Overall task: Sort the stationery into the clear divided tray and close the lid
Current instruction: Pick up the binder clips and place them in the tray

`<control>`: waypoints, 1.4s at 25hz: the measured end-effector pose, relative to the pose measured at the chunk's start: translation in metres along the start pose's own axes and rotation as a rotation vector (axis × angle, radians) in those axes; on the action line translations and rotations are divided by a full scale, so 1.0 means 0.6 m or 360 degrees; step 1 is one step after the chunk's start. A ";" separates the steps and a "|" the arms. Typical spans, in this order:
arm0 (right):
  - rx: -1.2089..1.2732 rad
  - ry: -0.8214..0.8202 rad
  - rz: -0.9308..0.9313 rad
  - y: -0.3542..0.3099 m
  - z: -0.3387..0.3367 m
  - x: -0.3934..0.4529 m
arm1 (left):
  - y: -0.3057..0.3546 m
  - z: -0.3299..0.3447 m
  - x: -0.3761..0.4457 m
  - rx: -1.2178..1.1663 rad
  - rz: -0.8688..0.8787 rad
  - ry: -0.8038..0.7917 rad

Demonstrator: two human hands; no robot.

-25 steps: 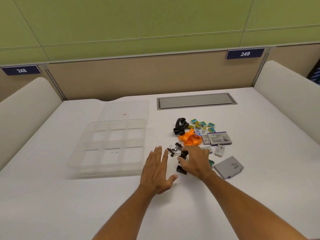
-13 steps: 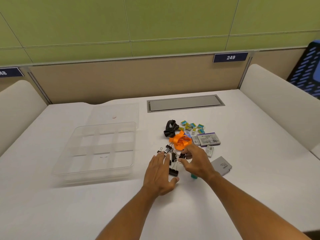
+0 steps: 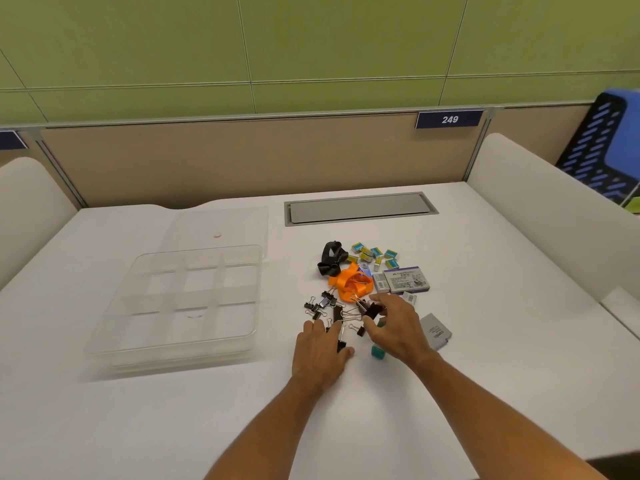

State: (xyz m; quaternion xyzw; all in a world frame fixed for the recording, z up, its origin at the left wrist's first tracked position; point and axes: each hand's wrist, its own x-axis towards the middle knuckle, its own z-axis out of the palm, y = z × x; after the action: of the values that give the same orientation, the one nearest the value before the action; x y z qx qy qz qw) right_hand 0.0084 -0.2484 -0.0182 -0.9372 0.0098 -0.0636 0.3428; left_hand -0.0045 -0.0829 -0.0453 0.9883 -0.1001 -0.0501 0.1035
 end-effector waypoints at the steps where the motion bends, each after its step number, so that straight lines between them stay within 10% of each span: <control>1: -0.0021 -0.0016 0.0038 0.001 -0.003 -0.001 | 0.002 0.001 0.002 -0.0017 -0.0011 -0.0009; 14: 0.0615 0.0170 0.0664 -0.017 -0.007 0.050 | -0.038 -0.030 0.013 -0.0473 0.0108 0.0066; 25: -0.0640 -0.0578 -0.0089 0.002 -0.001 0.081 | -0.044 -0.034 0.070 -0.0317 0.0138 0.0027; 35: -0.0664 -0.0673 -0.0172 0.013 0.000 0.109 | -0.040 -0.034 0.107 -0.0070 0.0212 -0.0261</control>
State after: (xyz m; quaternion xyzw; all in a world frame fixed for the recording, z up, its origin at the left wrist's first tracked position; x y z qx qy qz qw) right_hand 0.0733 -0.2585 -0.0161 -0.9790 -0.0990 0.1183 0.1334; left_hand 0.0648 -0.0690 -0.0355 0.9696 -0.1725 -0.1259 0.1198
